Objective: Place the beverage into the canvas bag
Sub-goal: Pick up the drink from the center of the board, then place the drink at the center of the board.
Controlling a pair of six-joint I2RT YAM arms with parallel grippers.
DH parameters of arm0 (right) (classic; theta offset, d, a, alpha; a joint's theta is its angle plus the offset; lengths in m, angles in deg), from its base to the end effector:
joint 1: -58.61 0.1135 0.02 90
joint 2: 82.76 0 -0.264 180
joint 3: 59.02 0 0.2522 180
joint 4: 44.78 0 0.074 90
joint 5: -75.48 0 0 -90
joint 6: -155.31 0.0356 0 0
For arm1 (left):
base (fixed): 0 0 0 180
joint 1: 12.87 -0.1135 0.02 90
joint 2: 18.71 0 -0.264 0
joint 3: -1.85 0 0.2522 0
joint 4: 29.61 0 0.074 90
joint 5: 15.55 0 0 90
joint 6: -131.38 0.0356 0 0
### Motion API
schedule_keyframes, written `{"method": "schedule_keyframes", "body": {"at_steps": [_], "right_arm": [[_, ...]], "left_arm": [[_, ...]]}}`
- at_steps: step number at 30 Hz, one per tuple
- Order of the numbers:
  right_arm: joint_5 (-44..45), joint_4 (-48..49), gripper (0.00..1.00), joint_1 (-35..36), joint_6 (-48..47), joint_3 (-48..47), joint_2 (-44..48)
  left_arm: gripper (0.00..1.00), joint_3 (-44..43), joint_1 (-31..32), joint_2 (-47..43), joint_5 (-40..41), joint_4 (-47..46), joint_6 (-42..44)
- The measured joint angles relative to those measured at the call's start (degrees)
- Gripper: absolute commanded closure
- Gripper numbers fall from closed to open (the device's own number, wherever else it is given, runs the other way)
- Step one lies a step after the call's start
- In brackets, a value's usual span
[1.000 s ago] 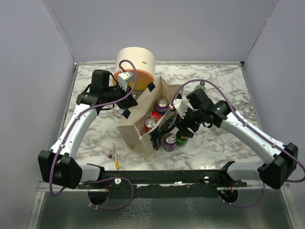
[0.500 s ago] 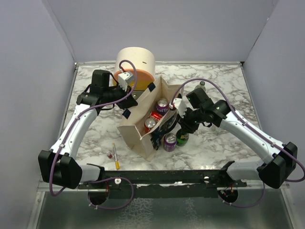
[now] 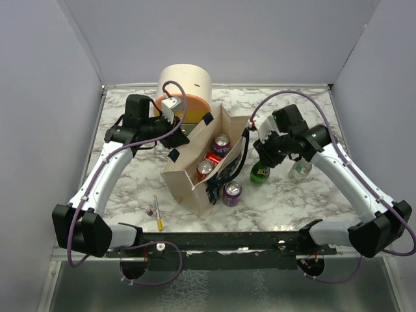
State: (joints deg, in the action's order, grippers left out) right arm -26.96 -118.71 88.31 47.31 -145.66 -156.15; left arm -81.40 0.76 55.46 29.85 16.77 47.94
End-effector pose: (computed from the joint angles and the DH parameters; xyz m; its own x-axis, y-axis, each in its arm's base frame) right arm 0.2075 0.1272 0.3295 -0.5425 -0.6568 -0.5238 -0.7813 0.6235 0.0273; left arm 0.2624 -0.0893 0.3471 -0.5039 0.2059 -0.8389 0.7732 0.5404 -0.3318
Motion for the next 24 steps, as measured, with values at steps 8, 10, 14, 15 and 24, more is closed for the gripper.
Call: {"method": "schedule_keyframes", "body": {"at_steps": [8,10,14,15,24], "right_arm": [[4.13,-1.97,0.98,-2.43,1.03,-13.4,-0.09],[5.79,-2.45,0.98,-2.71,1.31,-17.97,-0.57],[9.2,-3.17,0.98,-3.32,1.38,-29.09,-3.21],[9.81,-3.17,0.98,-3.41,1.36,-31.54,-4.07],[10.62,-8.02,0.99,-3.72,1.29,-53.94,-14.82]], "left_arm": [[0.67,-0.24,0.0,1.79,-1.03,-1.79,-1.6],[0.65,-0.42,0.0,2.64,-1.09,-2.05,-1.9],[0.64,-1.31,0.0,3.87,-1.25,-2.21,-2.23],[0.64,-1.55,0.0,4.04,-1.25,-2.32,-2.32],[0.62,-2.99,0.0,5.11,-1.42,-2.75,-2.4]]}}
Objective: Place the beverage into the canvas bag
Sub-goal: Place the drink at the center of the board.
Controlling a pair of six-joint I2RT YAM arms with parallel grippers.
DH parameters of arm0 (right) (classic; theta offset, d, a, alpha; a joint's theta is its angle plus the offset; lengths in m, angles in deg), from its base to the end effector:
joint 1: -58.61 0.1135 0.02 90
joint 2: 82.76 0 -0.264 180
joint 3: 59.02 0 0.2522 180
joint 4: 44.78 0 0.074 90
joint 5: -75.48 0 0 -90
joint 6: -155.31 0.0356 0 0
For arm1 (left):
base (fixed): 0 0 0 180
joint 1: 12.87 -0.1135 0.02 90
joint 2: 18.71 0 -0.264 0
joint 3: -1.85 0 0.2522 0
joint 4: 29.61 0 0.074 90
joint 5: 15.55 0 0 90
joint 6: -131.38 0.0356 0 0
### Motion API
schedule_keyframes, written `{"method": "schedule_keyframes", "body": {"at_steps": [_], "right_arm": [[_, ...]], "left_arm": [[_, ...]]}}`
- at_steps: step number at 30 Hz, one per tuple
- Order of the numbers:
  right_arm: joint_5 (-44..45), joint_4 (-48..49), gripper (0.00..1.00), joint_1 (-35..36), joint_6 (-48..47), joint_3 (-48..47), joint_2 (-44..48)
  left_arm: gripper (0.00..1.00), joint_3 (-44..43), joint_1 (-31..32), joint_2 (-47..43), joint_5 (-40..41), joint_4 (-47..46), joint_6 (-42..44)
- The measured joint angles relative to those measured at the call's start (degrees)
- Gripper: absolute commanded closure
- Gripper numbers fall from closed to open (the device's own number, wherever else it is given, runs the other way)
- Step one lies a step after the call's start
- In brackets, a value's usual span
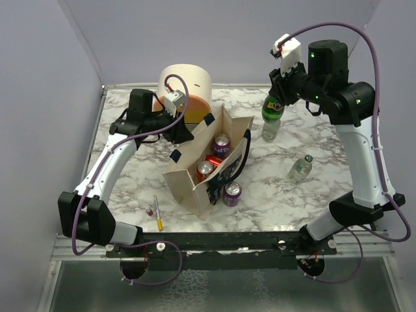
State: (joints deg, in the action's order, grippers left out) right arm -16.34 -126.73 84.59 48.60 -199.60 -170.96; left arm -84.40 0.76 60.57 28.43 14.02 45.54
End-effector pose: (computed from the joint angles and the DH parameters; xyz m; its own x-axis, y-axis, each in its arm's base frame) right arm 0.2341 0.1153 0.5231 -0.2919 -0.4619 -0.8375 -0.5707 0.7868 -0.2351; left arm 0.2859 -0.0957 0.3446 -0.5262 0.1794 -0.8312 0.7648 0.5272 -0.3703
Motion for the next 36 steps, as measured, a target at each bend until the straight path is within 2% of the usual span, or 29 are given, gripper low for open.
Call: {"method": "schedule_keyframes", "body": {"at_steps": [9,15,23,28,33,36], "right_arm": [[-2.08,-2.6,0.99,4.37,0.0,-12.48,-7.21],[-3.45,-2.43,0.99,8.92,0.0,-16.39,-9.38],[-6.36,-0.83,0.99,16.11,0.07,-14.93,-11.39],[-10.21,1.2,0.99,16.96,0.48,-9.6,-11.91],[-13.11,1.55,0.99,16.96,0.39,-8.94,-15.19],[-14.38,1.97,0.99,16.87,-0.13,-8.94,-17.4]], "left_arm": [[0.56,-0.24,0.0,0.5,0.0,-0.09,0.31],[0.55,-0.24,0.0,0.59,0.0,0.02,0.74],[0.53,-0.24,0.0,0.83,0.02,0.22,0.92],[0.52,-0.24,0.0,0.83,0.04,0.15,0.81],[0.53,-0.24,0.0,0.83,0.04,-0.72,-0.39],[0.58,-0.24,0.0,0.81,0.13,-1.68,-1.68]]}}
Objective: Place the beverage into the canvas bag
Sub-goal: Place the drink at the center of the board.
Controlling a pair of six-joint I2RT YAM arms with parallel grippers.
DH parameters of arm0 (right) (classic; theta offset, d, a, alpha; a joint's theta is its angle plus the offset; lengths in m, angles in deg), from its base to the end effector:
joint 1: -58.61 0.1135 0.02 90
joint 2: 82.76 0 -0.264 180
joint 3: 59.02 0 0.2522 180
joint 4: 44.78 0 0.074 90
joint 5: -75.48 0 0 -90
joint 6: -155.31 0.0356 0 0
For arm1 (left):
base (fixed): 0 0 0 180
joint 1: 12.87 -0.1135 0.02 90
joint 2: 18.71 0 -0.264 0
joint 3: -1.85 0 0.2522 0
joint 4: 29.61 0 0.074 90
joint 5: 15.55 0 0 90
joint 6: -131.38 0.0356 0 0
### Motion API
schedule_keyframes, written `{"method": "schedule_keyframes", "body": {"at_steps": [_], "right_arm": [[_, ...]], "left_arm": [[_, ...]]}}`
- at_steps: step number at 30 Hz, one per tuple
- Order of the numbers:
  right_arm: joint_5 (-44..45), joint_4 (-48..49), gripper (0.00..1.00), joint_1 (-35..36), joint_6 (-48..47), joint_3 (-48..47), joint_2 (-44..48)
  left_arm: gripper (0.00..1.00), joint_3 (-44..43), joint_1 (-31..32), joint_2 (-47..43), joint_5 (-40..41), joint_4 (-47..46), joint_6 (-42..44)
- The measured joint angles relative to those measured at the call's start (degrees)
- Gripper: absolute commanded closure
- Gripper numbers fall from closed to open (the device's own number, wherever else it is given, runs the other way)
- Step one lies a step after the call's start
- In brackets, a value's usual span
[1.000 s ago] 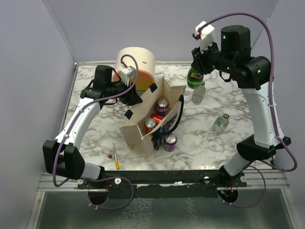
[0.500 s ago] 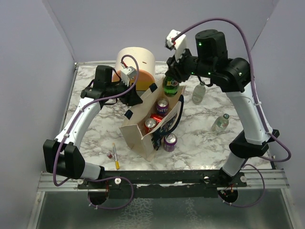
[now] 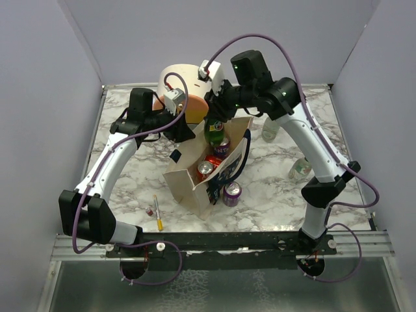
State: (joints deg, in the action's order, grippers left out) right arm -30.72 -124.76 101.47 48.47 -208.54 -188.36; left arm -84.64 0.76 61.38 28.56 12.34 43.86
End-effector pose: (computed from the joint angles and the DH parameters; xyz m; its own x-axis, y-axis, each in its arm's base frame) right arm 0.2572 0.2522 0.4790 -0.1758 -0.5427 -0.8213 -0.9084 0.4109 -0.0770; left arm 0.2909 -0.0968 0.3442 -0.5328 0.1602 -0.8309 0.7555 0.5323 -0.3819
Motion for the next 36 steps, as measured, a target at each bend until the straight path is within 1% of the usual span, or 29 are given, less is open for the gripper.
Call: {"method": "schedule_keyframes", "body": {"at_steps": [2,7,9,14,19,32,36], "right_arm": [[-0.66,0.92,0.99,0.0,-0.59,0.98,-0.79],[-2.19,3.32,0.99,0.0,-1.64,4.79,-0.87],[-2.54,3.26,0.99,0.0,-1.9,5.29,-0.98],[-3.17,4.07,0.99,0.0,-2.45,6.84,-1.03],[-3.41,4.52,0.98,0.0,-2.75,9.49,-1.36],[-3.56,9.64,0.99,0.22,-4.02,16.52,-1.55],[-3.63,11.41,0.99,0.22,-4.07,18.58,-1.55]], "left_arm": [[0.62,0.0,0.0,0.0,0.26,-0.68,-1.16],[0.66,0.0,0.0,0.0,1.36,-1.81,-4.0],[0.7,0.0,0.0,0.02,1.4,-1.99,-4.94],[0.83,0.0,0.0,0.22,1.38,-2.08,-6.43],[1.0,0.0,0.0,0.5,1.38,-1.97,-6.51],[1.0,-0.63,0.0,0.98,1.4,-0.42,-2.34],[1.0,-1.2,-0.02,1.03,2.51,0.26,-1.75]]}}
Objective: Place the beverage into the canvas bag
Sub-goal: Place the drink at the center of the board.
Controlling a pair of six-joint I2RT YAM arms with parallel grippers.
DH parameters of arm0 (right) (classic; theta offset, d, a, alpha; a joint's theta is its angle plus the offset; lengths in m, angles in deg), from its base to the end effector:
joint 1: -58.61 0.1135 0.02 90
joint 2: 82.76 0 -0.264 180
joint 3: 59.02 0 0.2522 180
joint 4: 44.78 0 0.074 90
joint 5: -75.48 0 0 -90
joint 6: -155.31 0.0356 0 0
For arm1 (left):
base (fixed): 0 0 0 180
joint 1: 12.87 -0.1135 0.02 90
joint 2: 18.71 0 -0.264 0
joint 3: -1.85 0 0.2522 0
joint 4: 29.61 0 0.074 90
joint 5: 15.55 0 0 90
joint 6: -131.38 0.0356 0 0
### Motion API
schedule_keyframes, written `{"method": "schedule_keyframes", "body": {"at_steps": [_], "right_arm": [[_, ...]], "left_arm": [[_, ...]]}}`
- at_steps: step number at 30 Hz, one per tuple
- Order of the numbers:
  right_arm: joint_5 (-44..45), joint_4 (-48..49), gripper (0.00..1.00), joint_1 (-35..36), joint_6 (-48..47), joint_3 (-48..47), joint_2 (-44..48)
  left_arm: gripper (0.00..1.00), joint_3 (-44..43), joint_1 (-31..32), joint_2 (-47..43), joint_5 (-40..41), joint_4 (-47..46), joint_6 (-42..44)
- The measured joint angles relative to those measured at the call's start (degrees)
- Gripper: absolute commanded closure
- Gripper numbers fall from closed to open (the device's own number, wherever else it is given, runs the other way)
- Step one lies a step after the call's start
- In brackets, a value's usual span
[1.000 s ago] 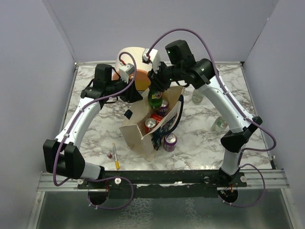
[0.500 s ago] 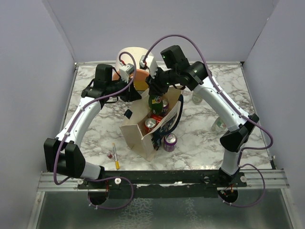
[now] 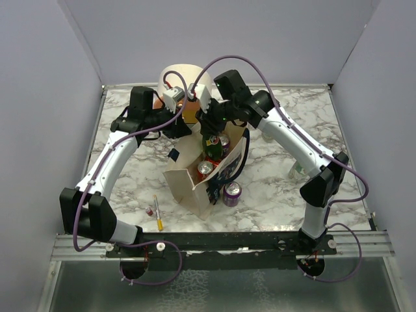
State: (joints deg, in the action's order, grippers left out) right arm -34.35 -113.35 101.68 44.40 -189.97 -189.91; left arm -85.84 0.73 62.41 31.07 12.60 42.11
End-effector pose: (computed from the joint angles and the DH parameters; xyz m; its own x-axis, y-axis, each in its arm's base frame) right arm 0.2875 0.2853 0.3918 -0.1885 -0.6358 -0.7485 -0.9481 0.3167 -0.0302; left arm 0.2965 -0.0969 0.3450 -0.5572 0.1443 -0.8177 0.7206 0.5734 -0.3898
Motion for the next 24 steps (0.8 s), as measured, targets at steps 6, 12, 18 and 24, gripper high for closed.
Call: {"method": "schedule_keyframes", "body": {"at_steps": [6,12,18,24], "right_arm": [[-0.42,2.71,0.99,0.02,0.31,1.53,0.02],[-1.25,8.2,0.99,0.13,0.68,6.36,1.09],[-1.99,12.28,0.99,0.26,0.81,9.38,1.49],[-2.32,15.15,0.99,0.37,1.16,11.45,2.38]], "left_arm": [[1.0,-0.31,0.0,0.0,1.6,0.59,0.52],[1.0,-0.42,-0.04,-0.07,4.55,1.81,1.7],[1.0,-0.42,-0.04,-0.57,6.75,2.67,2.47],[1.0,-0.66,-0.04,-1.14,7.34,2.97,2.78]]}}
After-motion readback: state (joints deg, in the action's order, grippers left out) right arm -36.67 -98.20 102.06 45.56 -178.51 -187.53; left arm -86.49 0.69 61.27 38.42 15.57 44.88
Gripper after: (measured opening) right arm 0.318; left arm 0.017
